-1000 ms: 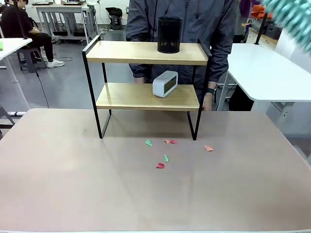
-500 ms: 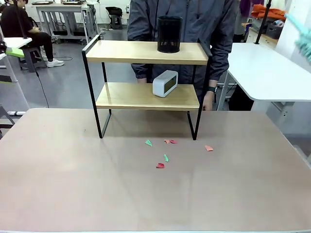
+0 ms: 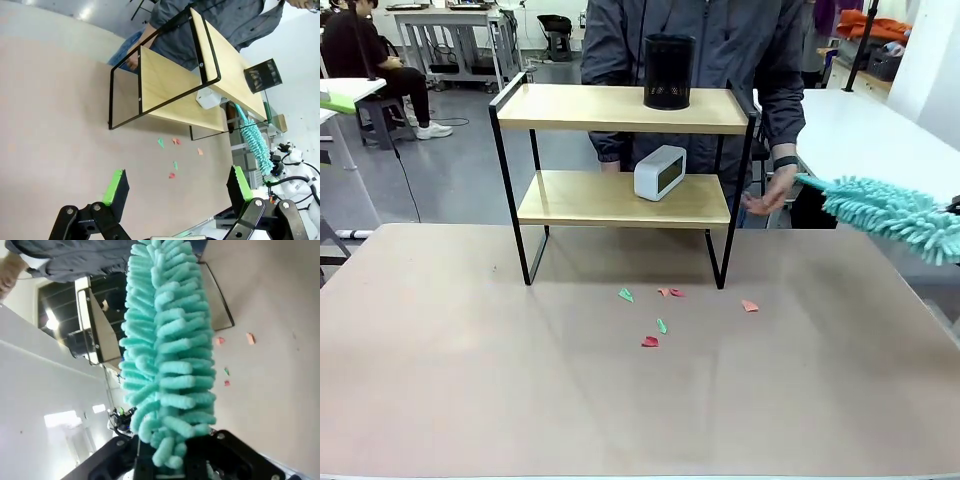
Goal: Clean the shelf.
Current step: Hand the Duster back to the human.
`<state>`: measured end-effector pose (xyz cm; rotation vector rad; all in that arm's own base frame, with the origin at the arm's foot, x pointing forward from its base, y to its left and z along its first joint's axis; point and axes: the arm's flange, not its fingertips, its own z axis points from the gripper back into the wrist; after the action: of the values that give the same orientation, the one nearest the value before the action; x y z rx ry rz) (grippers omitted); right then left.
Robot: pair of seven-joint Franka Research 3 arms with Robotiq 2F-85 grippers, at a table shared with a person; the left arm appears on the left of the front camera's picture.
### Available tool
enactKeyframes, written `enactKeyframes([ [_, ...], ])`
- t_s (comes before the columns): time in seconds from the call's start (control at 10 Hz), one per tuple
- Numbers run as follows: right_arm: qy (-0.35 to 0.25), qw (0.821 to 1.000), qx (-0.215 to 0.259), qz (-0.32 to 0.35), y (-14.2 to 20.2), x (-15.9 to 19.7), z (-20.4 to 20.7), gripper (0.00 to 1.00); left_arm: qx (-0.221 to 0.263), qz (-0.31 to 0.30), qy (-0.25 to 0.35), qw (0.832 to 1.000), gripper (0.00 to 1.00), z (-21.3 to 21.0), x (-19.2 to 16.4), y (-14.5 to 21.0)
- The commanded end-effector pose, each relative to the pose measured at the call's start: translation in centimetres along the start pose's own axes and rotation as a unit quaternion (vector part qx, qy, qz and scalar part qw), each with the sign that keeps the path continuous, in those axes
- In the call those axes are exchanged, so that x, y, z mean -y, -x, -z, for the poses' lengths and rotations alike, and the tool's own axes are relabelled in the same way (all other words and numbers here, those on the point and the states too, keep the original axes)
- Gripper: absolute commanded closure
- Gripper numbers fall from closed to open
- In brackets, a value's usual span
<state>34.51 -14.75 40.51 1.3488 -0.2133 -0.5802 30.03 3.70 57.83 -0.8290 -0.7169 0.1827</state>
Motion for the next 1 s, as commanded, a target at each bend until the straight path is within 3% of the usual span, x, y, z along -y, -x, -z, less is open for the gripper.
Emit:
enactKeyframes([
  [0.0,0.011,1.000,-0.005,0.004,-0.5,-1.6,-0.4,1.00,-0.004,-0.004,-0.001,1.000,0.00,-0.1,-0.1,0.0],
  [0.1,0.000,1.000,0.000,0.000,0.0,0.0,0.0,1.00,-0.004,-0.004,-0.001,1.000,0.00,-0.1,-0.1,0.0],
  [0.9,0.000,1.000,0.000,0.000,0.0,0.0,0.0,1.00,-0.004,-0.004,-0.001,1.000,0.00,-0.1,-0.1,0.0],
])
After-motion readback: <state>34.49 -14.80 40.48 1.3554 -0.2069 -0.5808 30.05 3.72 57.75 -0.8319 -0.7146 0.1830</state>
